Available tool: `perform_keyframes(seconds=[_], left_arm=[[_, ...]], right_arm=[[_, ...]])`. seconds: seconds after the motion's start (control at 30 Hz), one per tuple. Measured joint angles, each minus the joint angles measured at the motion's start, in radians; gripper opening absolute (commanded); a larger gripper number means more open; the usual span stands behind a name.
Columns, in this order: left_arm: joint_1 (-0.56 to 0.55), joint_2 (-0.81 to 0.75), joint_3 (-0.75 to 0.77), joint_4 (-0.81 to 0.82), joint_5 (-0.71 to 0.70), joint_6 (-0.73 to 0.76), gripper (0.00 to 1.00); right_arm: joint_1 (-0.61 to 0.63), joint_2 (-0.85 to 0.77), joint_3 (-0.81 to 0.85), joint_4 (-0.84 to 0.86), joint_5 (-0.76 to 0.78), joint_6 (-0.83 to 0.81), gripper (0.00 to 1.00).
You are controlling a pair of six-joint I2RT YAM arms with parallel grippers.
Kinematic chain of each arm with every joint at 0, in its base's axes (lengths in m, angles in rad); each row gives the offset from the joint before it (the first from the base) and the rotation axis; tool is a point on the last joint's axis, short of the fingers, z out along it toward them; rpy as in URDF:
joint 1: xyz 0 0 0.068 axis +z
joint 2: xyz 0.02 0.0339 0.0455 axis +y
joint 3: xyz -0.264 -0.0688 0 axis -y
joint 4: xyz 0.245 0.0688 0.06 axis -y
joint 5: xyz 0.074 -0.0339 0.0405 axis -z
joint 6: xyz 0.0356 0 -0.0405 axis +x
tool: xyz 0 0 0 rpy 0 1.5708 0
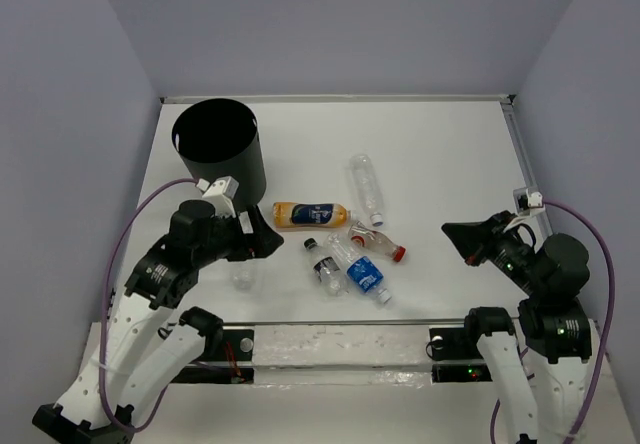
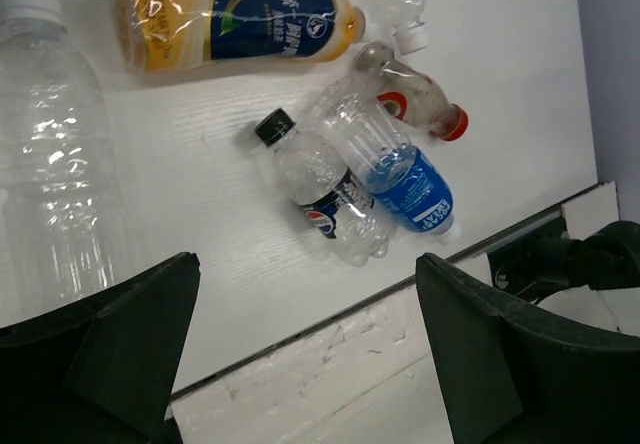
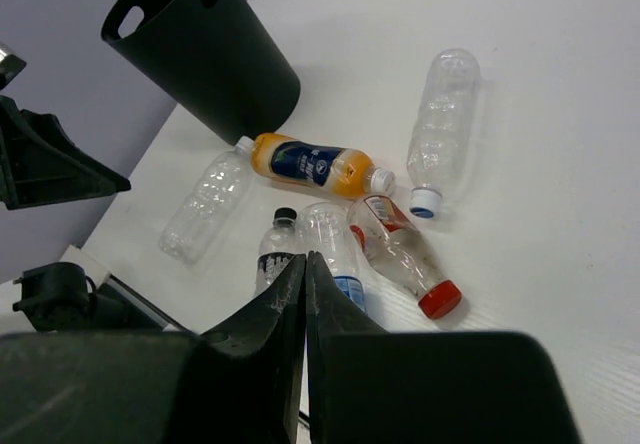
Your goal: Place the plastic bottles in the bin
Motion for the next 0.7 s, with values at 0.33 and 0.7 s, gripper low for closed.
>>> perform_keyframes(seconds=[0.33, 0.7], left_arm=[[0.000, 0.132, 0.068, -0.136, -0.245, -0.003, 0.99], [0.000, 0.262, 0.077, -0.162, -0.484, -0.015, 0.99]], right_arm=[[0.000, -0.011, -0.027, -0.006, 0.007, 0.001, 0.40], [0.000, -0.043, -0.041, -0.005, 0.003, 0.004, 0.41]])
